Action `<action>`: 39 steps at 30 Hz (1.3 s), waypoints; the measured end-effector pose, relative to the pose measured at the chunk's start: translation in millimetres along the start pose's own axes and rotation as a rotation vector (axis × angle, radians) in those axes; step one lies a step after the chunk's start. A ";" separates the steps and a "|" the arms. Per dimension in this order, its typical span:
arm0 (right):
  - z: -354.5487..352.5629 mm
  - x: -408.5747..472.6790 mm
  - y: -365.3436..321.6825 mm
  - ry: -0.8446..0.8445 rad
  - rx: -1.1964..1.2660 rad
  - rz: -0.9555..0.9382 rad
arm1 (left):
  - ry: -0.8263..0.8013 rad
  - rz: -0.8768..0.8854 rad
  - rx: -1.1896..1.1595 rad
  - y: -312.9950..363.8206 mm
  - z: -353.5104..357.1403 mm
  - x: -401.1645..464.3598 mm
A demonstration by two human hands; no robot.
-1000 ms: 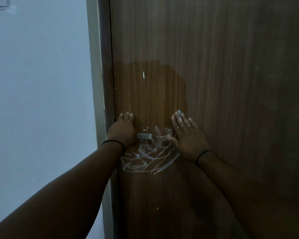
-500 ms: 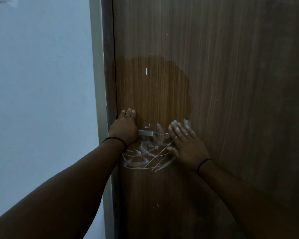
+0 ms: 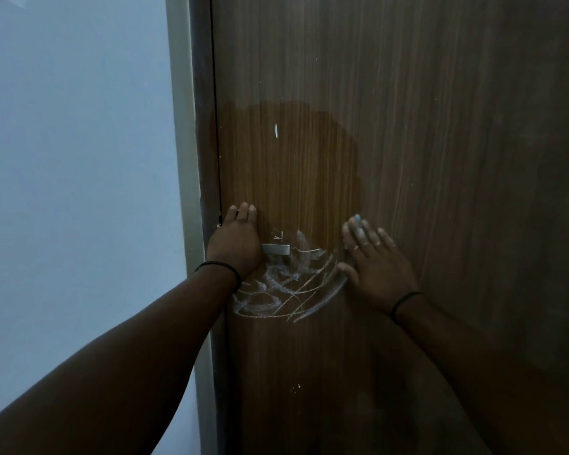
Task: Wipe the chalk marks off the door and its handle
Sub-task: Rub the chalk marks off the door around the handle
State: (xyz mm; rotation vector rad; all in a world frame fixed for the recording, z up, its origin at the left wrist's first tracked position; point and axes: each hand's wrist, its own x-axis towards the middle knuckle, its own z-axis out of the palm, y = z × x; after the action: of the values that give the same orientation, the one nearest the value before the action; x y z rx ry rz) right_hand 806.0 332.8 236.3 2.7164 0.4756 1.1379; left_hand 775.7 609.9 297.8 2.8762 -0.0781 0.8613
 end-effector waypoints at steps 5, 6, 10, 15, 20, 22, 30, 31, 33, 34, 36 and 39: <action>-14.2 20.4 -8.4 0.037 0.071 0.042 | 0.002 -0.004 -0.012 0.2 -1.8 -0.3; -9.3 14.5 -13.7 0.007 0.076 0.006 | -0.001 -0.002 -0.007 -0.5 -3.0 -0.7; 12.6 -22.4 -6.6 -0.075 0.044 -0.057 | -0.011 0.008 0.014 0.0 -5.1 -2.8; -0.2 2.7 0.3 0.049 0.069 0.063 | 0.019 0.011 -0.010 3.1 0.7 -5.2; 10.1 0.7 -33.8 -0.041 0.097 -0.064 | 0.035 0.046 -0.017 -2.3 7.0 -10.5; 23.9 -19.7 -33.1 -0.085 0.055 -0.111 | 0.022 0.059 -0.004 -6.4 7.1 -10.6; 27.5 -15.1 -27.5 0.030 0.157 0.103 | 0.083 0.061 -0.002 -3.5 15.5 -10.8; 32.0 -17.2 -35.0 -0.003 0.158 0.061 | 0.094 0.058 -0.008 -3.9 16.1 -11.7; 46.8 -34.4 -43.9 -0.083 0.117 -0.004 | 0.119 0.054 -0.016 -5.6 17.9 -15.9; 53.6 -46.2 -42.3 -0.111 0.096 -0.016 | 0.131 0.060 -0.029 -5.3 19.3 -19.0; 59.4 -63.2 -32.8 -0.116 0.079 -0.019 | 0.150 0.091 -0.056 -5.4 23.3 -29.3; 48.9 -54.2 -23.0 -0.041 0.064 0.037 | 0.208 0.154 -0.074 -8.0 36.3 -49.6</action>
State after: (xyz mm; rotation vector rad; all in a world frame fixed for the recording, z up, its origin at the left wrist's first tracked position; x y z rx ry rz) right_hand 799.9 334.4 160.0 2.8082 0.4657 1.0919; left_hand 754.7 612.9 239.6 2.7221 -0.3058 1.1538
